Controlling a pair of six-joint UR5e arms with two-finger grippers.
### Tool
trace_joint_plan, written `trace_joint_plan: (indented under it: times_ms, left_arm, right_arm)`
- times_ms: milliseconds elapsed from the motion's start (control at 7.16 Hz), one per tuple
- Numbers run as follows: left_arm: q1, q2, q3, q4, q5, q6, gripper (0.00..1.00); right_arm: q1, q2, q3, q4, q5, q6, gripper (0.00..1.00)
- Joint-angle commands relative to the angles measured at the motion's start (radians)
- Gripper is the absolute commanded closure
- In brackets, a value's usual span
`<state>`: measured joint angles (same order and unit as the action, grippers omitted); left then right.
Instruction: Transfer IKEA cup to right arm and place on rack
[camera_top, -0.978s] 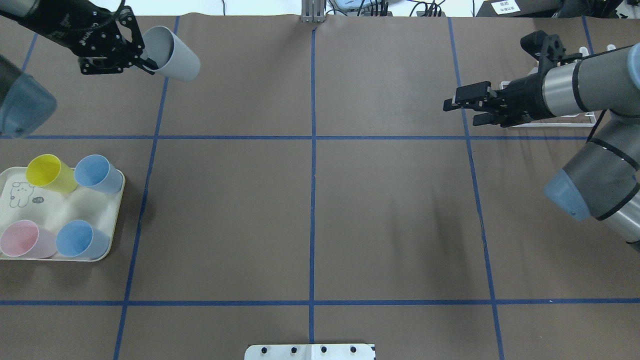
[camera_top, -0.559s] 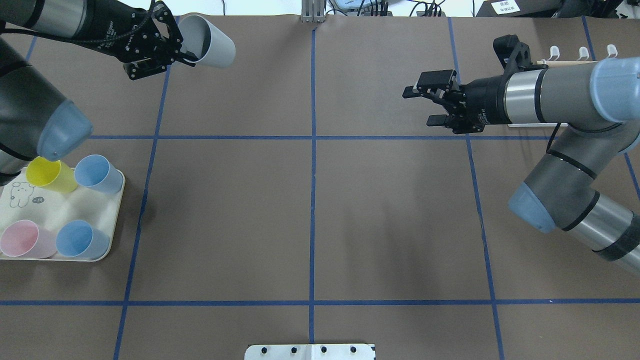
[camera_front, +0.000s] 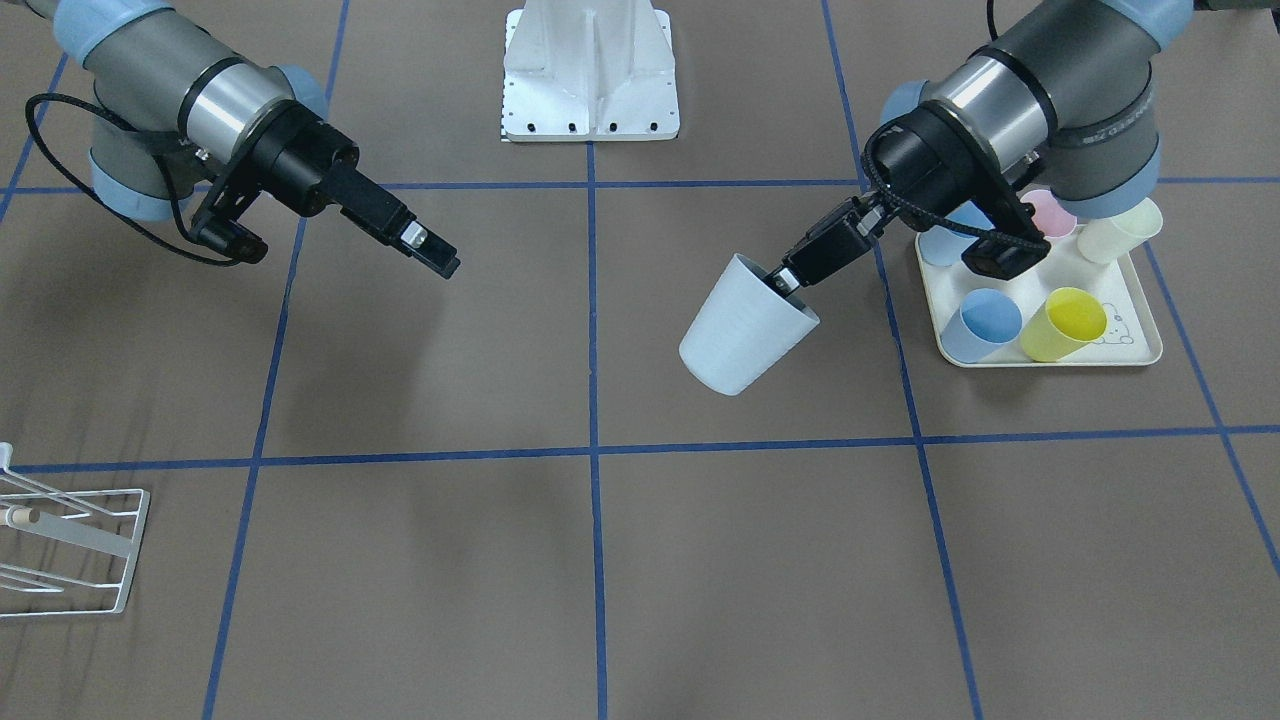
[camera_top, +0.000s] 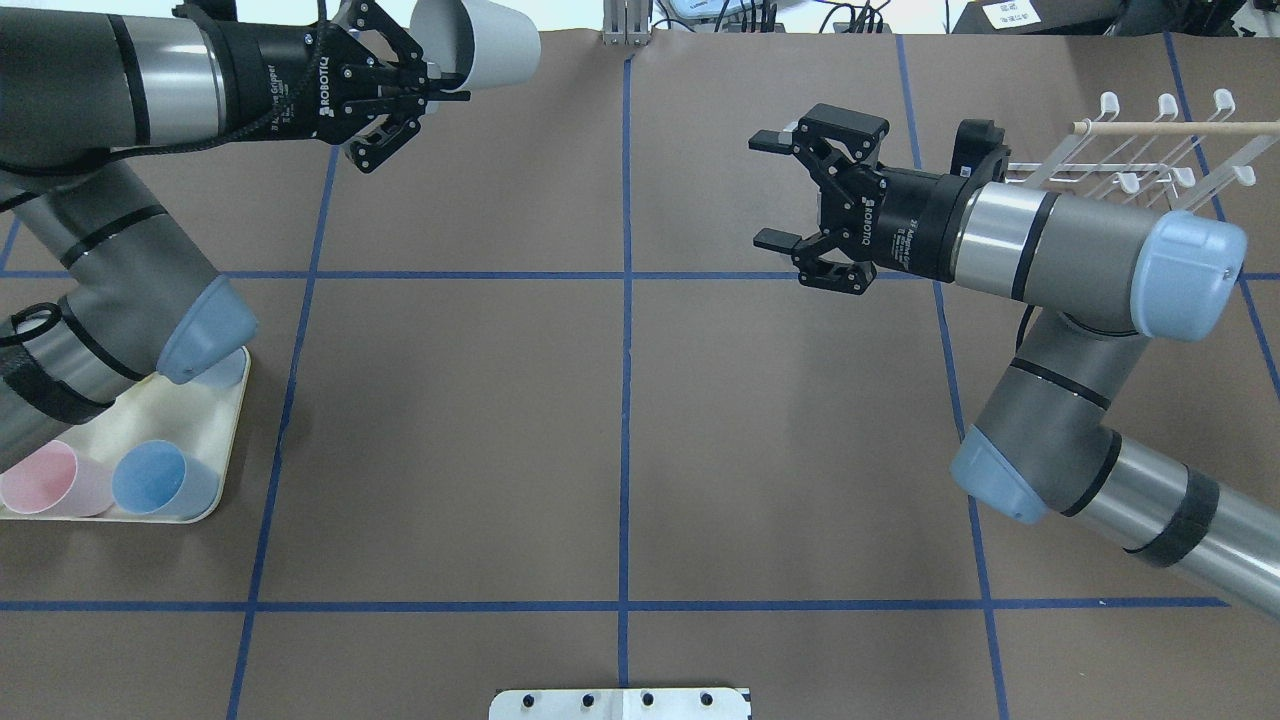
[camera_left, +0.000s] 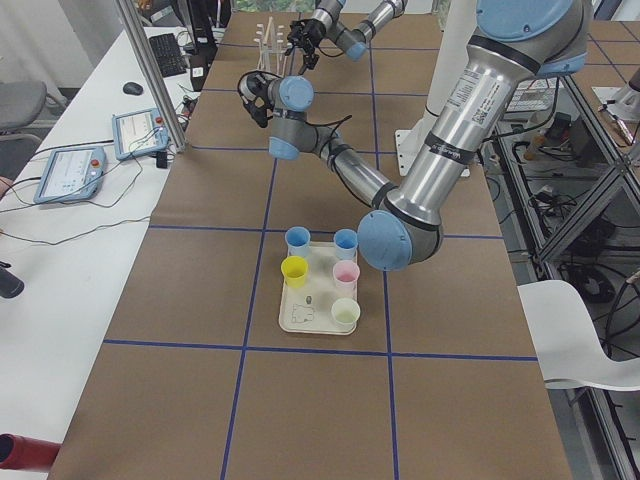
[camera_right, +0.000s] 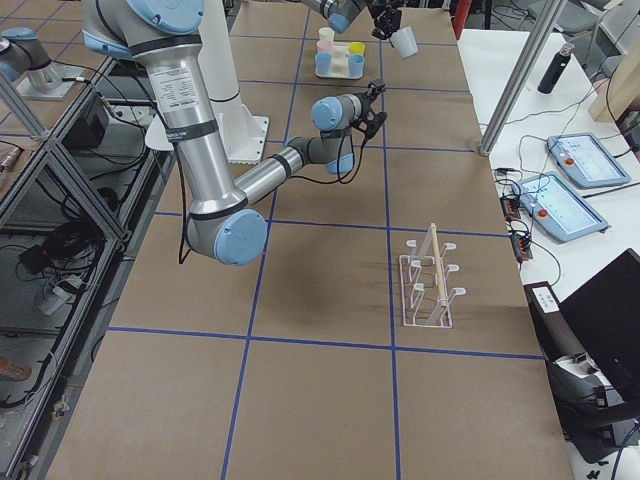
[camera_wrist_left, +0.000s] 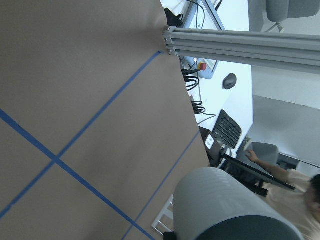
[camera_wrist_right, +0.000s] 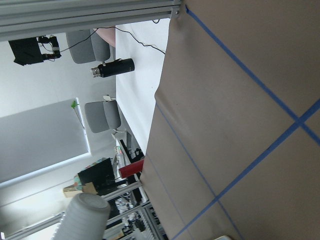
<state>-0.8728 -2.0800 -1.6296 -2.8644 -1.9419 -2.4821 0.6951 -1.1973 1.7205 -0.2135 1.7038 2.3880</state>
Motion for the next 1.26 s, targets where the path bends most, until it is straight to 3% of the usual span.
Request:
trace_joint_plan:
  times_ms: [0,279,1117]
  left_arm:
    - [0.105,-0.021,0.062,-0.185,0.116,-0.109,1.00]
    - [0.147,-0.025,0.079,-0.313,0.116,-0.262,1.00]
    - [0.247,-0.041,0.076,-0.398,0.116,-0.294,1.00]
  right_arm:
    - [-0.037,0.070,-0.002,0.017,-0.052,0.120,0.02]
    - [-0.061,0.091,-0.004,0.019,-0.050,0.114,0.01]
    - [-0.114,0.110,-0.005,0.017,-0.104,0.077,0.01]
